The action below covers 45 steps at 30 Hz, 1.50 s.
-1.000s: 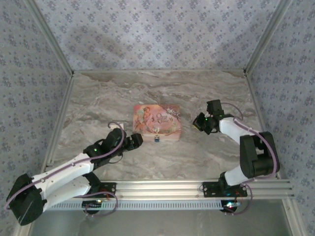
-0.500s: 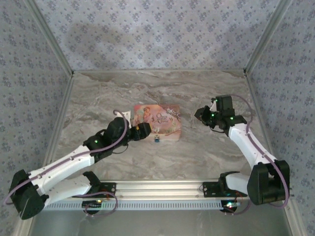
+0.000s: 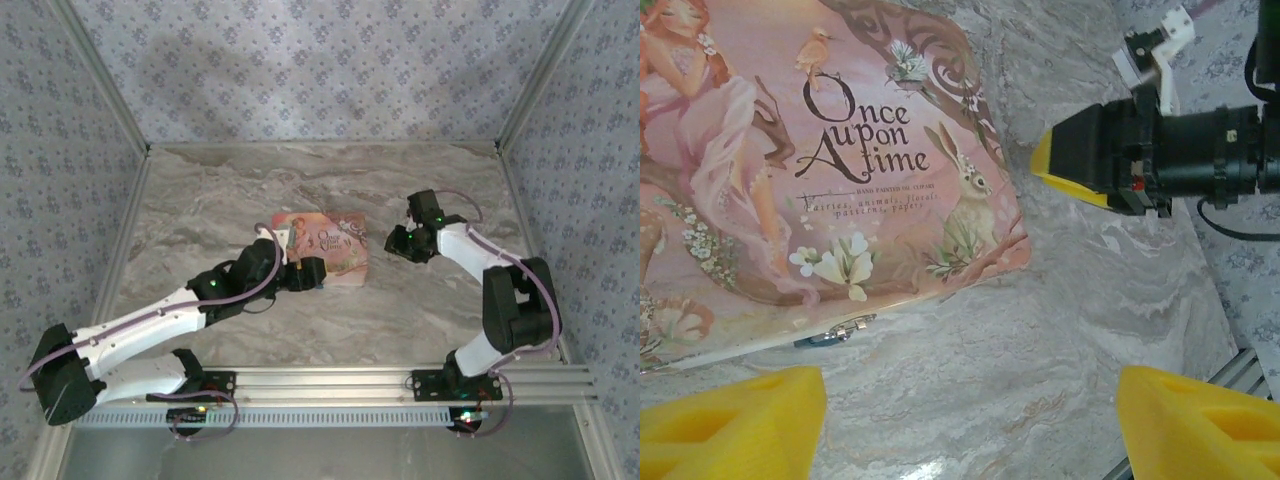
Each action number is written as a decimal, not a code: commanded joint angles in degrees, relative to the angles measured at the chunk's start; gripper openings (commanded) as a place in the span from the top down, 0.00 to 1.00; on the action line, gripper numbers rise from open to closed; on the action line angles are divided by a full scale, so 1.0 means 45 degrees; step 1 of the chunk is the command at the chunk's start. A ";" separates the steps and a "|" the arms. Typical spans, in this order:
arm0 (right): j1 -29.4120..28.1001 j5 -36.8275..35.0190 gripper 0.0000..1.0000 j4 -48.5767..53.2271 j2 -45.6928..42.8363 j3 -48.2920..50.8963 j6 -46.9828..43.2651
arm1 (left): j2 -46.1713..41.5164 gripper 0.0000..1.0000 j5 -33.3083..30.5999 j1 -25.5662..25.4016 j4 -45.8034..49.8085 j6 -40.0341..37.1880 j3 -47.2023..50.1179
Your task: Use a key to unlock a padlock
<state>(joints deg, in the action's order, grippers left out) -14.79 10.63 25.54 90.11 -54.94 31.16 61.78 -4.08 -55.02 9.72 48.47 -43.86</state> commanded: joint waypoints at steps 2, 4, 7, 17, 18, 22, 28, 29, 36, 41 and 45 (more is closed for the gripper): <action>-0.0507 -0.1228 0.66 0.0611 0.0858 -0.0994 -0.0800 | -0.0061 0.24 -0.0129 -0.0077 -0.0049 -0.0016 -0.0208; -0.0621 -0.1493 0.67 0.0760 0.1264 -0.1276 -0.0941 | -0.0142 0.24 -0.0184 -0.0077 -0.0054 0.0026 -0.0111; -0.0809 -0.1944 0.68 0.0991 0.1730 -0.1586 -0.1091 | -0.0280 0.24 -0.0260 -0.0088 -0.0011 0.0100 0.0057; -0.1199 -0.2851 0.68 0.1492 0.2795 -0.2157 -0.1245 | -0.0813 0.24 -0.0566 -0.0077 -0.0084 0.0323 0.0678; -0.1207 -0.2890 0.68 0.1474 0.2843 -0.2149 -0.1241 | -0.0835 0.24 -0.0597 -0.0082 -0.0089 0.0341 0.0701; -0.1226 -0.2881 0.71 0.1405 0.3151 -0.2167 -0.1240 | -0.0970 0.24 -0.0696 -0.0076 -0.0089 0.0362 0.0820; -0.1266 -0.2647 0.92 0.1356 0.3628 -0.2170 -0.1241 | -0.1089 0.24 -0.0735 -0.0087 -0.0128 0.0445 0.0993; -0.1269 -0.2563 0.95 0.1319 0.3614 -0.2130 -0.1259 | -0.1131 0.24 -0.0782 -0.0077 -0.0109 0.0474 0.1039; -0.1263 -0.2202 1.00 0.0779 0.1740 -0.1288 -0.1221 | -0.1248 0.24 -0.0910 -0.0078 -0.0069 0.0528 0.1113; -0.1166 -0.1849 1.00 0.0781 -0.0745 -0.0725 -0.1226 | -0.1122 0.23 -0.0869 -0.0087 -0.0186 0.0411 0.0906; -0.0994 -0.1257 1.00 0.1317 -0.2777 -0.0530 -0.1168 | -0.0787 0.23 -0.0685 -0.0077 -0.0207 0.0151 0.0401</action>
<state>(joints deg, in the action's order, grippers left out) -19.84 2.52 28.80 82.52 -58.19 25.63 57.54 -7.09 -55.13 9.65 50.39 -39.20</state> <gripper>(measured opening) 0.065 0.766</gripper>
